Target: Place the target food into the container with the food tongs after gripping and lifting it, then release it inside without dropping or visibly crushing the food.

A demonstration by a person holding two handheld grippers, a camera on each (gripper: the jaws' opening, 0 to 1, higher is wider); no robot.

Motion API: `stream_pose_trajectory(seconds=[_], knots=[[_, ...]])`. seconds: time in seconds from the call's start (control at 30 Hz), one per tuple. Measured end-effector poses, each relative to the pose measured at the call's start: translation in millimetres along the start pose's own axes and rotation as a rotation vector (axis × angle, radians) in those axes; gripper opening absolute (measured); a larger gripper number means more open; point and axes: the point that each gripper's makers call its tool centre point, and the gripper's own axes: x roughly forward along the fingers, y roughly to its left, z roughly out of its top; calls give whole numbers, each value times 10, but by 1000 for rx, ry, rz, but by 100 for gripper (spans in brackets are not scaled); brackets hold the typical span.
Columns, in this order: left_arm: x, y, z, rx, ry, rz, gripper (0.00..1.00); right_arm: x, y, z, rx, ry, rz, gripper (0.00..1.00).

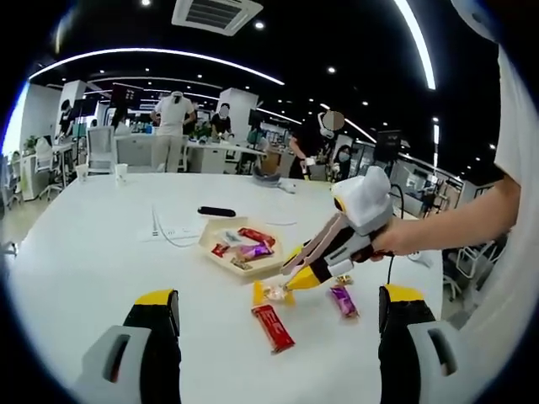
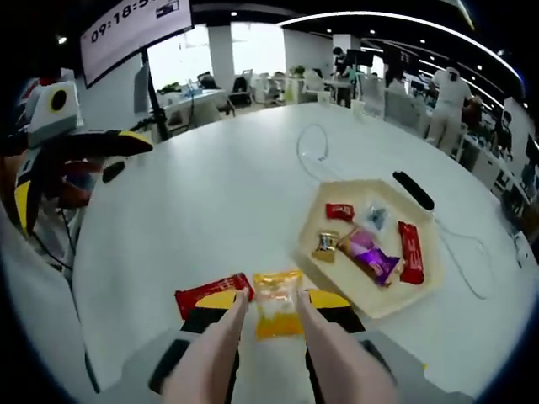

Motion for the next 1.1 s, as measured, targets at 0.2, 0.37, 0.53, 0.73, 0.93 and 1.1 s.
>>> stream_pose_trajectory(seconds=[0.2, 0.37, 0.53, 0.73, 0.93, 1.1], knots=[[10, 34, 3, -4, -1, 5, 99, 28, -3, -13, 2, 6, 2, 29], [20, 31, -4, -2, 2, 4, 99, 49, -2, -21, -3, 15, 3, 29], [5, 35, -24, -2, 4, 6, 99, 69, 12, -44, -52, 34, -9, 30], [-17, 63, -54, -7, 7, 12, 99, 94, 4, -68, -35, 37, -9, 30], [-26, 77, -56, -10, 8, 15, 99, 108, 6, -57, -25, 38, -3, 30], [-31, 89, -65, -10, 10, 19, 99, 124, 13, -61, -40, 49, -2, 30]])
